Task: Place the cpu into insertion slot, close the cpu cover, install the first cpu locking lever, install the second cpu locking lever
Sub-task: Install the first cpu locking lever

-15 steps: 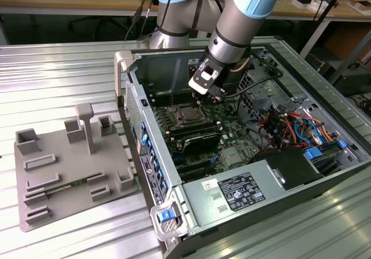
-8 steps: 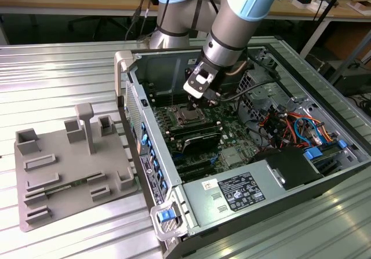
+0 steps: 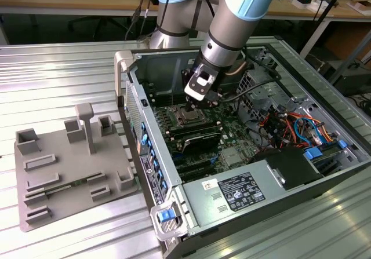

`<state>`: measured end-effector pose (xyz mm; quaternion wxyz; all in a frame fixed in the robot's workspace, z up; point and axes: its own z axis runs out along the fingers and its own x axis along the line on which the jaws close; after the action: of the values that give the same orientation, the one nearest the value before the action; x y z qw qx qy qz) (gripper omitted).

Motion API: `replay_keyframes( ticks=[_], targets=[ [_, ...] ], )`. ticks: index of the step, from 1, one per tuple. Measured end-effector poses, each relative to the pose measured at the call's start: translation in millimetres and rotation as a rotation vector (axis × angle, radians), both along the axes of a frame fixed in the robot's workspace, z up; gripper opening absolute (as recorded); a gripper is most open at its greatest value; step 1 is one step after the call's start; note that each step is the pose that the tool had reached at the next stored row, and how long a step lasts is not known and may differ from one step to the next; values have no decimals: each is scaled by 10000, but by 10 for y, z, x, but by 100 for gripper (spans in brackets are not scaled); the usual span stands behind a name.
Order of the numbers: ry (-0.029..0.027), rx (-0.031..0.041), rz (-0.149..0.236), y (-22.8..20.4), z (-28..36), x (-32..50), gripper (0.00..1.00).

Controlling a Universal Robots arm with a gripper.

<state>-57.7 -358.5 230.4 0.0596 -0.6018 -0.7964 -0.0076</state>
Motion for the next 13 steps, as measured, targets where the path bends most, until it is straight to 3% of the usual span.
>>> replay_keyframes(
  ticks=[5, 13],
  targets=[
    [-1, 1, 569, 0, 0, 0, 11],
    [0, 1, 1006, -7, 0, -10, 11]
  ],
)
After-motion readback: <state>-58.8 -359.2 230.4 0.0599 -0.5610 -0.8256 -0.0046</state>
